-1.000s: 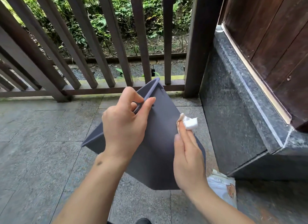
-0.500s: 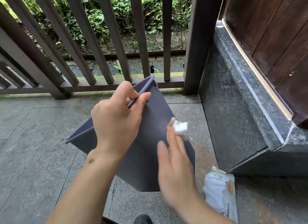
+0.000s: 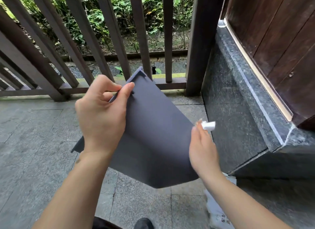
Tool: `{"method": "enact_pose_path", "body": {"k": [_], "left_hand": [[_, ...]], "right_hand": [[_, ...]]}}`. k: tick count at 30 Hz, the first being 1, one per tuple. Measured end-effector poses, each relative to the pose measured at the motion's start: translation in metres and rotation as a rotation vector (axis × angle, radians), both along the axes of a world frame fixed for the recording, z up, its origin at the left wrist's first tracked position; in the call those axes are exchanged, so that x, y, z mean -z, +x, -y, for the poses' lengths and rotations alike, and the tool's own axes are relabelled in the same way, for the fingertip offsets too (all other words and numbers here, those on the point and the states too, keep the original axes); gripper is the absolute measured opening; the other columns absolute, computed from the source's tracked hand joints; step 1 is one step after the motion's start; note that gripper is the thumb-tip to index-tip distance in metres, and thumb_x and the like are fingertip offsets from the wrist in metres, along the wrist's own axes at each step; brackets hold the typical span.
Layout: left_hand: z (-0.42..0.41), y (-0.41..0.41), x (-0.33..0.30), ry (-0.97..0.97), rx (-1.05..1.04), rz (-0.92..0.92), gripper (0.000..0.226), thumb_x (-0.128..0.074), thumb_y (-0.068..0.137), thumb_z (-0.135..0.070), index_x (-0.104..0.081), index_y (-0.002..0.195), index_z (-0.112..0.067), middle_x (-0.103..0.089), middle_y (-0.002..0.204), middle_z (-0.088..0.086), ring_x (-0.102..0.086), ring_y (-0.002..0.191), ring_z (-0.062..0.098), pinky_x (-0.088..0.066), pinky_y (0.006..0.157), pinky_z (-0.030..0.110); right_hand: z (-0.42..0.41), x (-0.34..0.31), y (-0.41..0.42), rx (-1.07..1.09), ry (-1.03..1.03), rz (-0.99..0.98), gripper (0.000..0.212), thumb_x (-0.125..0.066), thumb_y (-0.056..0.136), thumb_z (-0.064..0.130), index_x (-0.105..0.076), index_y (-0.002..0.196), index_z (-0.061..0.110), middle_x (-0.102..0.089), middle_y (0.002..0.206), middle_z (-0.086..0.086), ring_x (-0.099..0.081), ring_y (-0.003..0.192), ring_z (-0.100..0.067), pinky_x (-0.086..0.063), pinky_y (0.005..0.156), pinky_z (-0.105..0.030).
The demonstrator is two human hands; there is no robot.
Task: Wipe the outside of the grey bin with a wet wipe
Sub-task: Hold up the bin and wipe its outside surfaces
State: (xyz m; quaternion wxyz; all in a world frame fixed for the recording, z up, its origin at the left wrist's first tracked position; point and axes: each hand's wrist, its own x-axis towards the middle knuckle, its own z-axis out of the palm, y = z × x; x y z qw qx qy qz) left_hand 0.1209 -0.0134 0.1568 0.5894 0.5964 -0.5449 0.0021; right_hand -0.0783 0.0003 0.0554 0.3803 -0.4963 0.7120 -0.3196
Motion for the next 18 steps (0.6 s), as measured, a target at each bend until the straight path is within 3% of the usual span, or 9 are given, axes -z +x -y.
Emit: {"method": "enact_pose_path", "body": {"k": [2, 3, 5, 7, 8, 10, 14, 16, 18], "left_hand": [[0.002, 0.001, 0.0, 0.015, -0.01, 0.015, 0.032, -0.077, 0.089, -0.038, -0.056, 0.077, -0.017, -0.063, 0.067, -0.033, -0.063, 0.057, -0.003, -0.044, 0.055, 0.025], [0.002, 0.0, 0.001, 0.024, -0.006, 0.021, 0.033, -0.076, 0.089, -0.04, -0.056, 0.077, -0.017, -0.064, 0.067, -0.033, -0.063, 0.057, 0.0, -0.044, 0.055, 0.027], [0.0, -0.002, 0.003, 0.043, -0.001, 0.022, 0.035, -0.075, 0.088, -0.044, -0.055, 0.079, -0.017, -0.067, 0.068, -0.024, -0.064, 0.056, 0.007, -0.047, 0.056, 0.031], [-0.001, -0.005, 0.004, 0.061, 0.013, 0.032, 0.037, -0.075, 0.087, -0.046, -0.055, 0.08, -0.017, -0.067, 0.063, -0.006, -0.067, 0.058, 0.026, -0.051, 0.055, 0.038], [-0.002, -0.009, 0.005, 0.074, 0.037, 0.047, 0.037, -0.075, 0.087, -0.046, -0.054, 0.08, -0.017, -0.065, 0.061, 0.0, -0.066, 0.058, 0.031, -0.051, 0.054, 0.04], [-0.003, -0.02, 0.007, 0.102, 0.106, 0.096, 0.036, -0.075, 0.087, -0.044, -0.052, 0.08, -0.017, -0.063, 0.058, 0.002, -0.061, 0.054, 0.032, -0.049, 0.051, 0.04], [-0.008, -0.04, 0.012, 0.123, 0.192, 0.256, 0.035, -0.077, 0.086, -0.04, -0.05, 0.077, -0.019, -0.047, 0.046, -0.003, -0.036, 0.047, 0.023, -0.04, 0.044, 0.035], [-0.008, -0.042, 0.013, 0.132, 0.237, 0.272, 0.036, -0.077, 0.085, -0.04, -0.048, 0.078, -0.021, -0.042, 0.045, -0.006, -0.031, 0.048, 0.023, -0.038, 0.044, 0.034], [-0.01, -0.044, 0.013, 0.136, 0.293, 0.284, 0.034, -0.077, 0.084, -0.038, -0.048, 0.076, -0.023, -0.033, 0.043, -0.012, -0.028, 0.046, 0.02, -0.029, 0.046, 0.03]], "right_hand": [[0.012, 0.005, -0.008, 0.057, 0.206, 0.112, 0.044, -0.025, 0.104, 0.029, -0.049, 0.141, 0.022, -0.055, 0.135, -0.01, -0.05, 0.121, -0.032, -0.036, 0.094, -0.042], [0.016, 0.006, -0.009, 0.073, 0.262, 0.168, 0.036, -0.027, 0.103, 0.024, -0.059, 0.12, 0.017, -0.058, 0.125, -0.011, -0.053, 0.112, -0.032, -0.038, 0.094, -0.044], [0.017, 0.004, -0.006, 0.109, 0.304, 0.258, 0.025, -0.033, 0.099, 0.026, -0.056, 0.094, 0.021, -0.059, 0.116, -0.007, -0.053, 0.105, -0.029, -0.039, 0.091, -0.042], [0.018, 0.0, 0.001, 0.069, 0.266, 0.251, 0.036, -0.032, 0.099, 0.032, -0.058, 0.124, 0.026, -0.056, 0.139, -0.001, -0.051, 0.124, -0.029, -0.035, 0.094, -0.039], [0.018, -0.004, 0.005, 0.027, 0.217, 0.217, 0.046, -0.031, 0.1, 0.036, -0.048, 0.142, 0.029, -0.047, 0.152, 0.003, -0.043, 0.136, -0.027, -0.032, 0.1, -0.039], [0.019, -0.013, 0.013, -0.075, 0.083, 0.152, 0.059, -0.029, 0.101, 0.047, -0.025, 0.157, 0.03, -0.028, 0.163, 0.012, -0.026, 0.15, -0.018, -0.024, 0.114, -0.039], [0.023, -0.022, 0.014, -0.126, -0.105, 0.314, 0.058, -0.037, 0.103, 0.049, -0.03, 0.156, 0.028, -0.032, 0.16, 0.017, -0.031, 0.136, 0.007, -0.02, 0.106, -0.016], [0.027, -0.024, 0.006, -0.116, -0.124, 0.384, 0.048, -0.04, 0.102, 0.05, -0.049, 0.146, 0.031, -0.05, 0.149, 0.016, -0.043, 0.129, 0.007, -0.031, 0.107, -0.02], [0.035, -0.027, -0.001, -0.084, -0.07, 0.515, 0.043, -0.04, 0.1, 0.056, -0.073, 0.115, 0.034, -0.073, 0.118, 0.013, -0.066, 0.112, -0.003, -0.051, 0.1, -0.033]]}}
